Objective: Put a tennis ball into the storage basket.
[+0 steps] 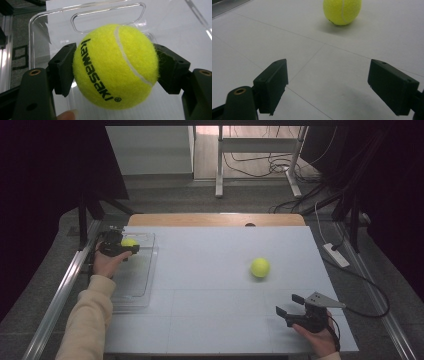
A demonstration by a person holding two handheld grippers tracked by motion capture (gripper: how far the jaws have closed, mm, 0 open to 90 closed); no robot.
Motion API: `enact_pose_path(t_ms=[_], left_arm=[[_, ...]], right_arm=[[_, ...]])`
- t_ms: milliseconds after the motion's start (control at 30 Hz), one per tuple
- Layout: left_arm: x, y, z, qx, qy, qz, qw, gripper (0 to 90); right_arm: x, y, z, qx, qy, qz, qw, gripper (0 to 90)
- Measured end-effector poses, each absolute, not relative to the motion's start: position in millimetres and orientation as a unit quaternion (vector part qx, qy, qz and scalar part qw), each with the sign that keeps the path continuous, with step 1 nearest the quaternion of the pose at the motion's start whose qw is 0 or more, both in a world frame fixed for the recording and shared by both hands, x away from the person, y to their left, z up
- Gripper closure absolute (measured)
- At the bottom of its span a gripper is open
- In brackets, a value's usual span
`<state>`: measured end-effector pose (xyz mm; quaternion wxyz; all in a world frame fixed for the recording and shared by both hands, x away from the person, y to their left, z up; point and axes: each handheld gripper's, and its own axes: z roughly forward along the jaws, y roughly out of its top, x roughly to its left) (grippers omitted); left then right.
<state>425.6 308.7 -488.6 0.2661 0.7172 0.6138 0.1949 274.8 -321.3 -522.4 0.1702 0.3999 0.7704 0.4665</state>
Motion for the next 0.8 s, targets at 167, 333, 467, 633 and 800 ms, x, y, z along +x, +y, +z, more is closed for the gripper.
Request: enact_pose_path(t_ms=[167, 333, 467, 633, 800], left_arm=[[427.2, 310.3, -490.4, 0.716, 0.618, 0.192, 0.260, 26.9], [428.0, 309.5, -491.6, 0.721, 0.616, 0.192, 0.252, 26.9], [429.8, 308.3, -494.1, 0.726, 0.615, 0.190, 0.242, 26.8], [430.5, 307.2, -496.1, 0.727, 0.616, 0.189, 0.236, 26.7], [430.3, 308.0, -495.3, 0.726, 0.618, 0.189, 0.237, 26.6]], right_arm=[[274.9, -321.4, -522.4, 0.400, 0.771, 0.465, 0.170, 16.4], [274.9, -321.4, -522.4, 0.400, 0.771, 0.465, 0.170, 16.4], [275.3, -321.5, -522.6, 0.400, 0.770, 0.466, 0.170, 16.4], [275.0, -321.5, -522.4, 0.401, 0.770, 0.465, 0.170, 16.4], [275.1, -321.4, -522.5, 0.401, 0.770, 0.466, 0.170, 16.4]])
